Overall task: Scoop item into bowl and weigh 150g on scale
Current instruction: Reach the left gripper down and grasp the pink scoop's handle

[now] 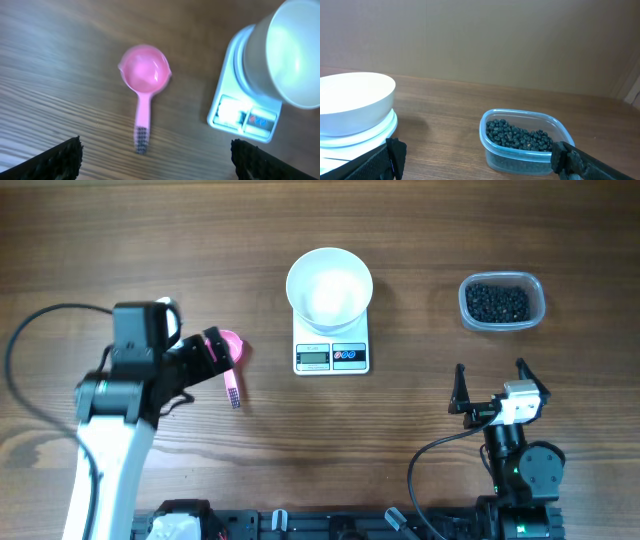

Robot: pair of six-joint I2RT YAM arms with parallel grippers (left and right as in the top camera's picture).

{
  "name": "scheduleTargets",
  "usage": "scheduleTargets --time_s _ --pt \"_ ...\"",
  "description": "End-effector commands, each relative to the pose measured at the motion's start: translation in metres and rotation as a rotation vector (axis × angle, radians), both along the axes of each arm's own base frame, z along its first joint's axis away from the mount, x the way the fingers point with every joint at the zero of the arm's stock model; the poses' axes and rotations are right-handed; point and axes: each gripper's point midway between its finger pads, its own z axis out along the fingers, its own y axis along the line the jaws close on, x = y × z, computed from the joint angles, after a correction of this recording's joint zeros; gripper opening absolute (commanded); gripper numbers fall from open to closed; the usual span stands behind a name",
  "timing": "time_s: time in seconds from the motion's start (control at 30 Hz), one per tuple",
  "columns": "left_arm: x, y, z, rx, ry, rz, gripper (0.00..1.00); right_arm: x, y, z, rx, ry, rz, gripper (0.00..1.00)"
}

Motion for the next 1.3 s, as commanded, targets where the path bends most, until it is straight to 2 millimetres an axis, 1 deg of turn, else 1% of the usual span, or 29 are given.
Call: scheduleTargets --time_s 0.0,0.03,0.07,0.13,0.2,0.3,0.33,0.43,0.53,0.57,0.6,0.7,0.77,0.87,1.0,1.17,1.27 --pt "0.003 -0.027 -0.022 -0.153 0.116 -0.057 1.00 0.000 0.003 0.000 0.015 0.001 0.017 1.00" --pt "0.004 -0.028 -0.031 -0.157 0.147 -0.063 1.00 0.000 0.003 0.000 0.015 0.001 0.017 1.00" --pt "0.005 -0.028 -0.035 -0.156 0.163 -0.061 1.00 0.000 0.003 0.000 0.015 0.001 0.017 1.00" --pt "0.006 -0.021 -0.044 -0.123 0.192 -0.034 1.00 0.000 0.003 0.000 0.015 0.001 0.017 1.00" --pt "0.007 -0.006 -0.049 -0.063 0.206 0.057 1.00 0.000 0.003 0.000 0.015 0.001 0.017 1.00" --pt "0.009 0.025 -0.050 0.057 0.196 0.237 1.00 0.000 0.003 0.000 0.015 0.001 0.017 1.00" --pt "0.012 0.030 -0.049 0.071 0.183 0.271 1.00 0.000 0.003 0.000 0.015 0.001 0.017 1.00" --pt "0.022 0.027 -0.048 0.047 0.140 0.271 1.00 0.000 0.003 0.000 0.015 0.001 0.017 1.00" --pt "0.025 0.027 -0.053 0.049 0.140 0.271 1.00 0.000 0.003 0.000 0.015 0.001 0.017 1.00" --pt "0.025 0.027 -0.056 0.049 0.144 0.271 0.97 0.000 0.003 0.000 0.015 0.001 0.017 1.00" --pt "0.026 0.027 -0.062 0.050 0.147 0.271 0.91 0.000 0.003 0.000 0.015 0.001 0.017 1.00" --pt "0.028 0.027 -0.074 0.051 0.155 0.271 0.87 0.000 0.003 0.000 0.015 0.001 0.017 1.00" --pt "0.029 0.026 -0.080 0.045 0.162 0.269 0.81 0.000 0.003 0.000 0.015 0.001 0.016 1.00" --pt "0.034 0.025 -0.085 0.041 0.162 0.266 0.79 0.000 0.003 0.000 0.015 0.001 0.017 1.00" --pt "0.041 0.025 -0.095 0.043 0.168 0.266 0.72 0.000 0.003 0.000 0.015 0.001 0.017 1.00" --pt "0.048 0.025 -0.110 0.045 0.186 0.266 0.71 0.000 0.003 0.000 0.015 0.001 0.017 1.00" --pt "0.048 0.027 -0.118 0.055 0.204 0.269 0.66 0.000 0.003 0.000 0.015 0.001 0.017 1.00"
